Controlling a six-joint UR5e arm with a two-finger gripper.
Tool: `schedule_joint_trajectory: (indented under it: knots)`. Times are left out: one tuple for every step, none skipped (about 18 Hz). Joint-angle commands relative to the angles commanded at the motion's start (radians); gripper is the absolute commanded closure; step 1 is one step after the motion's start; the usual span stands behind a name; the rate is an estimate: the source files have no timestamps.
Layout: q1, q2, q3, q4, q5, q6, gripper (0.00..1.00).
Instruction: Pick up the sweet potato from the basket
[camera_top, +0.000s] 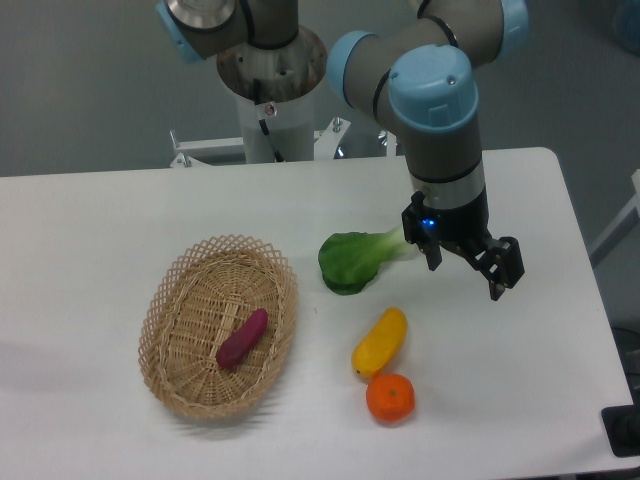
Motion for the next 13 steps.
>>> schedule_joint_trajectory:
  knots:
    - [0.002, 0.0, -0.002, 0.0, 0.0, 0.0, 0.0]
    - [0.002, 0.0, -0.002, 0.0, 0.002, 0.0, 0.0]
    - [0.0, 0.005, 0.002, -0.002, 0.002, -0.003, 0.0]
    - [-0.002, 0.006, -0.006, 0.0, 0.003, -0.008, 0.0]
    - [-0.003, 0.006, -0.012, 0.0, 0.002, -0.017, 0.0]
    - [-0.005, 0.008, -0.02, 0.0, 0.002, -0.031, 0.0]
    - [-0.005, 0.012, -0.026, 0.0, -0.003, -0.052, 0.0]
    - [-0.006, 0.014, -0.029, 0.0, -0.012, -0.081, 0.0]
    - [-0.008, 0.014, -0.031, 0.0, -0.018, -0.109, 0.0]
    - [-0.02, 0.014, -0.04, 0.003, -0.026, -0.138, 0.0]
    - [-0.029, 0.015, -0.046, 0.008, -0.029, -0.176, 0.0]
    - [-0.04, 0.014, -0.046, 0.009, -0.029, -0.233, 0.0]
    - [-0.054, 0.012, -0.048, 0.009, -0.028, -0.297, 0.0]
